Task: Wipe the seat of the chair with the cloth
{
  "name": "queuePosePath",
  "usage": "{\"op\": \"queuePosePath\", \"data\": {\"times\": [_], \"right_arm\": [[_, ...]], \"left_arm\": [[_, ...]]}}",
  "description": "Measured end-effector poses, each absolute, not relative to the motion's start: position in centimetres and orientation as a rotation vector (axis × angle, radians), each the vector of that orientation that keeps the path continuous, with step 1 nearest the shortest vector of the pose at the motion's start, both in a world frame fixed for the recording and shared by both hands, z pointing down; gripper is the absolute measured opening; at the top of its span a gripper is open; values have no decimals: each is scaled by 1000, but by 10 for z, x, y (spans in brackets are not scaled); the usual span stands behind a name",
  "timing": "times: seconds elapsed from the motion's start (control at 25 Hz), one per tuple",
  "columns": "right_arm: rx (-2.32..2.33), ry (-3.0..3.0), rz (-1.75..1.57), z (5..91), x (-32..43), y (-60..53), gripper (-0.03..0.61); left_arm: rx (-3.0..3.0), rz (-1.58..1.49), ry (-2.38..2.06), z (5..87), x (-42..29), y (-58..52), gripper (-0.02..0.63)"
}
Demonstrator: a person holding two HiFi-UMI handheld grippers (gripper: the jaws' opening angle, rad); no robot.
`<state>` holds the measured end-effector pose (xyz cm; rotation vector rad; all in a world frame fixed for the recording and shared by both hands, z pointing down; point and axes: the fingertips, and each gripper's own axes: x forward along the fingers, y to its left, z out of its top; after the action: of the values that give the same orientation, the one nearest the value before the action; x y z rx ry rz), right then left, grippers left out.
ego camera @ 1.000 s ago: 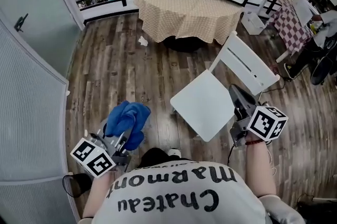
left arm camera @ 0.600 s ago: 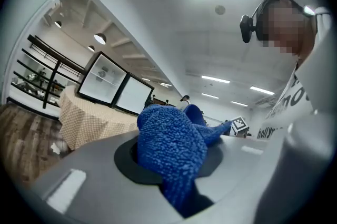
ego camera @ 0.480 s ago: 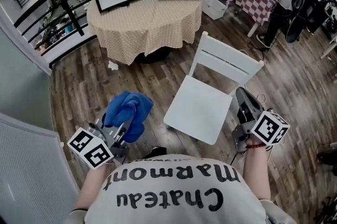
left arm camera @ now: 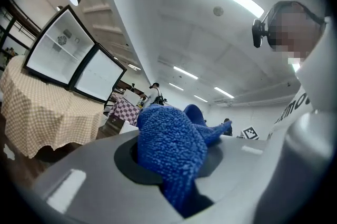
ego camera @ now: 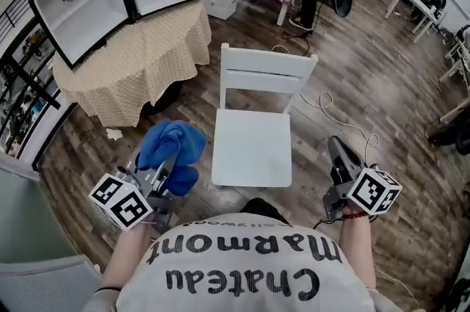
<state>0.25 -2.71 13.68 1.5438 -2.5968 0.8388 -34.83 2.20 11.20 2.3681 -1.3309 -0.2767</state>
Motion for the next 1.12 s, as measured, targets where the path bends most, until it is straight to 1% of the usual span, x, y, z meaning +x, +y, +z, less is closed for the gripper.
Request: {"op": "queuePosePath", "data": {"times": [0.12, 0.28, 0.44, 0.6, 0.8, 0.96, 1.12], "right_arm": [[1641, -2506, 861, 147, 26, -13, 15], [1657, -2402, 919, 172, 36, -17, 15], [1611, -2308, 981, 211, 42, -39, 15], [1536, -2274, 1144, 258, 42, -77, 15], [1423, -2211, 1337, 322, 44, -113, 15], [1317, -2082, 1475, 387, 64, -131, 15], [1106, -2049, 1586, 437, 45, -144, 15]], "left_arm": [[2376, -232, -1279, 123, -333, -1, 86], [2338, -196, -1227, 144, -314, -25, 86], [2252, -135, -1169, 182, -291, -47, 87], [2212, -47, -1152, 215, -267, -78, 87], [2160, 118, -1342, 278, -260, -127, 87], [2060, 247, -1408, 335, -243, -168, 87], [1973, 353, -1485, 386, -235, -206, 89]]}}
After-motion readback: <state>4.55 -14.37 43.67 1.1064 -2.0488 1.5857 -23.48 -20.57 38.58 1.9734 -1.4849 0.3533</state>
